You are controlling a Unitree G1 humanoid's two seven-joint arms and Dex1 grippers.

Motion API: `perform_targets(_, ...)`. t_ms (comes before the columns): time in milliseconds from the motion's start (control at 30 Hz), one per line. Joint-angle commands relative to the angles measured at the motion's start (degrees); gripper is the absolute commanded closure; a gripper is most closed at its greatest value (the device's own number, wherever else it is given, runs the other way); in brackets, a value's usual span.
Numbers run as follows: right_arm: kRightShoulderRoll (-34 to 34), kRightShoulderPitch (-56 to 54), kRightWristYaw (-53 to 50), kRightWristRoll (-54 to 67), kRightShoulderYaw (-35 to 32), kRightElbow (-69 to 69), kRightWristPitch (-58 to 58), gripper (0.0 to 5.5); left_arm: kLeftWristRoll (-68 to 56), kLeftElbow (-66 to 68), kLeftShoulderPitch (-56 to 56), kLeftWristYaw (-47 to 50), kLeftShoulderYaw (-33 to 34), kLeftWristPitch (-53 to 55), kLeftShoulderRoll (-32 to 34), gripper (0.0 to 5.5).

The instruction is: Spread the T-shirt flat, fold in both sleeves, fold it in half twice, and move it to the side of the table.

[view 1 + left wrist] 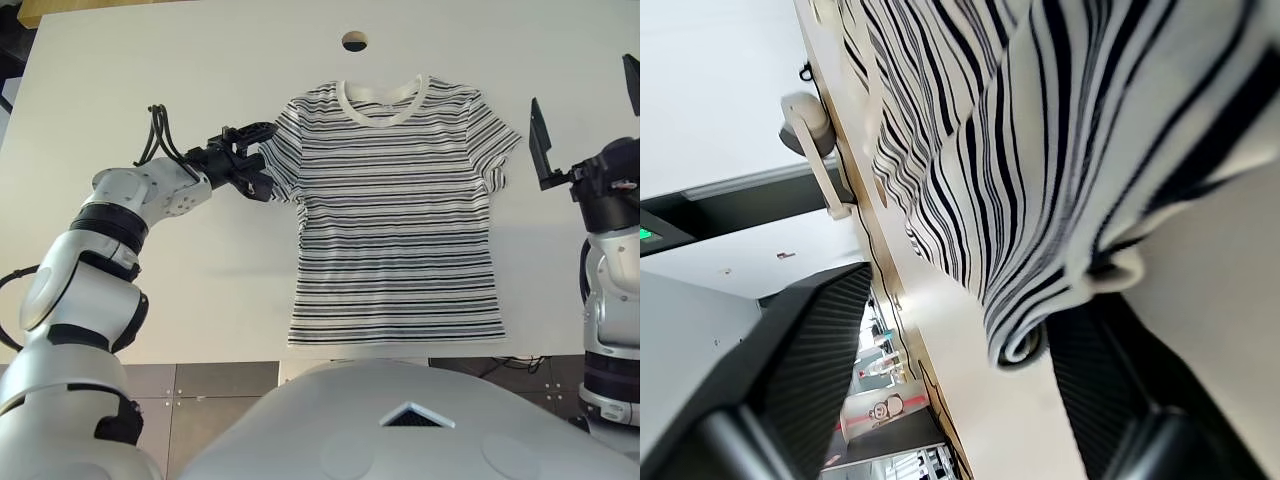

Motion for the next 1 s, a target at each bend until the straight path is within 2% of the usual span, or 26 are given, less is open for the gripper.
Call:
perform_targets(33, 0.0, -1.0, 0.9, -0.4, -0.3, 0.5, -0.4, 1.23, 1.0, 2.2, 1.4, 0.2, -0.5, 3.2, -1.2, 3.35)
perform_targets(367, 0.7, -0.8, 1.6, -1.5, 0.4, -0.2, -1.1, 1.23, 1.1, 3.4, 2.2, 2.4, -1.3, 4.8, -2.6, 5.02)
perform_targets(467, 0.8, -1.1, 1.7, -1.4, 0.2, -0.6, -0.9, 1.23, 0.7, 2.1, 3.1, 1.8, -1.4, 4.0, -2.2, 5.34)
perform_targets(633, 0.8, -1.0, 0.6, -3.3, -0.2, 2.2, -1.8, 1.23, -1.5, -0.6, 3.9, 5.0, 2.3, 7.3, -1.4, 5.38)
perform_targets(800, 1.1, -2.0, 0.1, -3.9, 0.0, 4.7, -2.8, 1.23, -5.2, -6.1, 6.8, 9.3, 5.9, 7.4, -4.6, 5.38)
perform_targets(1000, 1.7, -1.1, 0.2, -4.2, 0.8, 5.2, -3.8, 1.23, -8.4, -13.4, 7.7, 9.5, 8.8, 6.5, -8.2, 5.38)
